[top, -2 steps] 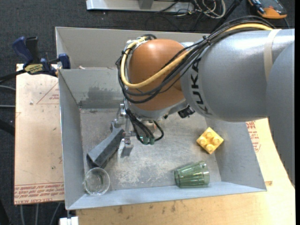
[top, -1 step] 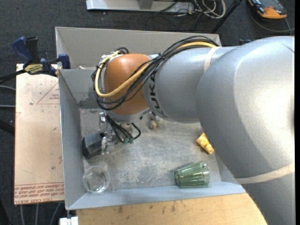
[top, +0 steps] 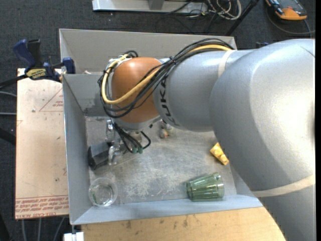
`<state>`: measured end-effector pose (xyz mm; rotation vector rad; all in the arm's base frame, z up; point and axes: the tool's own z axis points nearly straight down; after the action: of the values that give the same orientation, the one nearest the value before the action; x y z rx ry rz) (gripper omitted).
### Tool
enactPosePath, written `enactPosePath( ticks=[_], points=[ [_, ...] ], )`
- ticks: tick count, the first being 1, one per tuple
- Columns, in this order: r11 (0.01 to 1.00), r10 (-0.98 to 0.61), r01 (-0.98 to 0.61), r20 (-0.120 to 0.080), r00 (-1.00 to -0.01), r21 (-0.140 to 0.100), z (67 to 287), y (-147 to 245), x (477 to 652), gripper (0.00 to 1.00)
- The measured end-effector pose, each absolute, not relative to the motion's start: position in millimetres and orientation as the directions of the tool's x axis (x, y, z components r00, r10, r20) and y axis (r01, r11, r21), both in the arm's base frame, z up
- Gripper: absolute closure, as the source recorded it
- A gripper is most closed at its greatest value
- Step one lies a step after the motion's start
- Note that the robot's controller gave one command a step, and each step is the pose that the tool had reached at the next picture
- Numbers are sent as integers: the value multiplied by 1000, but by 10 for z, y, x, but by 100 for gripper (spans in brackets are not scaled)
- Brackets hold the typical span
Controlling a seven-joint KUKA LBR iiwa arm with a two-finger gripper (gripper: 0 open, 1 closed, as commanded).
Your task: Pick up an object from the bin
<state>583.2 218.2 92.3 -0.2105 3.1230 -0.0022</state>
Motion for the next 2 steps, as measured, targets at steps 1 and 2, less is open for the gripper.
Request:
enactPosePath(
  ticks=[1, 2],
  points=[
    [991, -132, -133, -20, -991, 1, 937, 2163, 5786, 100],
    [991, -136, -136, -14, -991, -5, 937, 2188, 5813, 100]
  ],
)
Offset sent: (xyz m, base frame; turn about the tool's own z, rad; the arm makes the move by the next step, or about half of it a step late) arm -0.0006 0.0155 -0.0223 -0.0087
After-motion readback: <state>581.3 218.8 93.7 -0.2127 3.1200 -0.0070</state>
